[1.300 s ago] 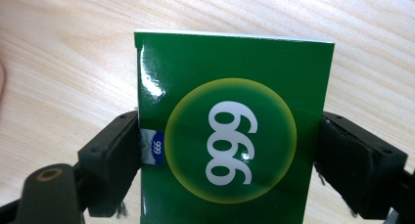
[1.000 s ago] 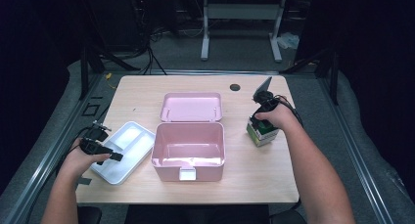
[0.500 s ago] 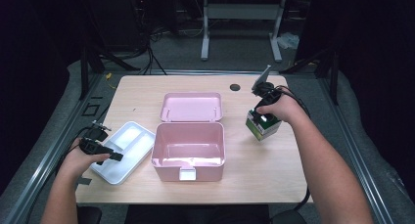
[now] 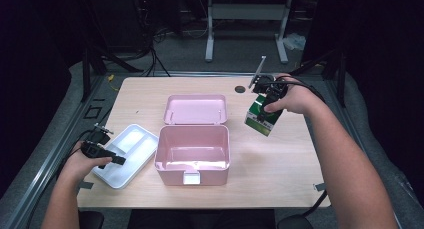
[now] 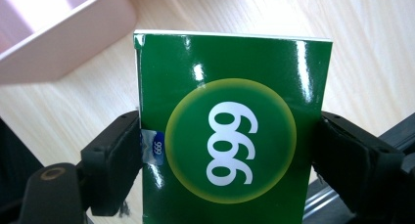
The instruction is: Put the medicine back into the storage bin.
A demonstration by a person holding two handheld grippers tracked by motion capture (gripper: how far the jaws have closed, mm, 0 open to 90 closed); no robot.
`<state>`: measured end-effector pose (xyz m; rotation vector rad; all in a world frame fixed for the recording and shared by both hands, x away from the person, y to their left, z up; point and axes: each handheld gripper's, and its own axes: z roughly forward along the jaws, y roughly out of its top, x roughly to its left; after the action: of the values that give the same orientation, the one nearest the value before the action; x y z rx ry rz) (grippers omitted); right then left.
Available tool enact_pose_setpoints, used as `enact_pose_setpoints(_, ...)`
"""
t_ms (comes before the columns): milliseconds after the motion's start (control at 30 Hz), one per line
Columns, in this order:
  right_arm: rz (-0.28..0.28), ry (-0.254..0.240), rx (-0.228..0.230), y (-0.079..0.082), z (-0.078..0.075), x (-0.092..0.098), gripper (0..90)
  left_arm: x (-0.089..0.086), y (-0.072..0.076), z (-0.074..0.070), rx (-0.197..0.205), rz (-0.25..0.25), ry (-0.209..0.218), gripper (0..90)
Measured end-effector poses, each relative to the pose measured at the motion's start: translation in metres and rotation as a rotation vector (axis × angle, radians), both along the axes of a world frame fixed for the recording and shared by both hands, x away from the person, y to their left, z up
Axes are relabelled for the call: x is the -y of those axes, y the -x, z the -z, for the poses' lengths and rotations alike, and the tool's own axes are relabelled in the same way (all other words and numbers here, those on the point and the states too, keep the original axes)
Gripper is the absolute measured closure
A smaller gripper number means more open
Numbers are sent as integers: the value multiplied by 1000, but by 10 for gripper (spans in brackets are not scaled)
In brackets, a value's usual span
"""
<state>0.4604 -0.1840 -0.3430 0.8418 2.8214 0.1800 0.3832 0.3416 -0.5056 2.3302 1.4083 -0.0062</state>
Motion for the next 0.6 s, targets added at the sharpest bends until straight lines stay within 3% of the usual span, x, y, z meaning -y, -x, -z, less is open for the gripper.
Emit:
enact_pose_setpoints(133,-42,47,-10,7,-13,-12,161,0,0,0,-2,0,5,404)
enact_pose_setpoints(333,-67,39,-17,15,-25,-29,162,1,0,0,0,4,6,405)
enact_pose_setpoints(400,-115,34,-23,23,-30,-47,162,1,0,0,0,3,6,405)
enact_pose_setpoints(467,-127,27,-16,25,-29,-52,162,1,0,0,0,3,5,405)
enact_pose_setpoints(500,-145,19,-44,26,-29,-58,162,1,0,0,0,5,3,405)
enact_pose_setpoints(600,-194,31,-25,31,-26,-80,162,1,0,0,0,6,3,405)
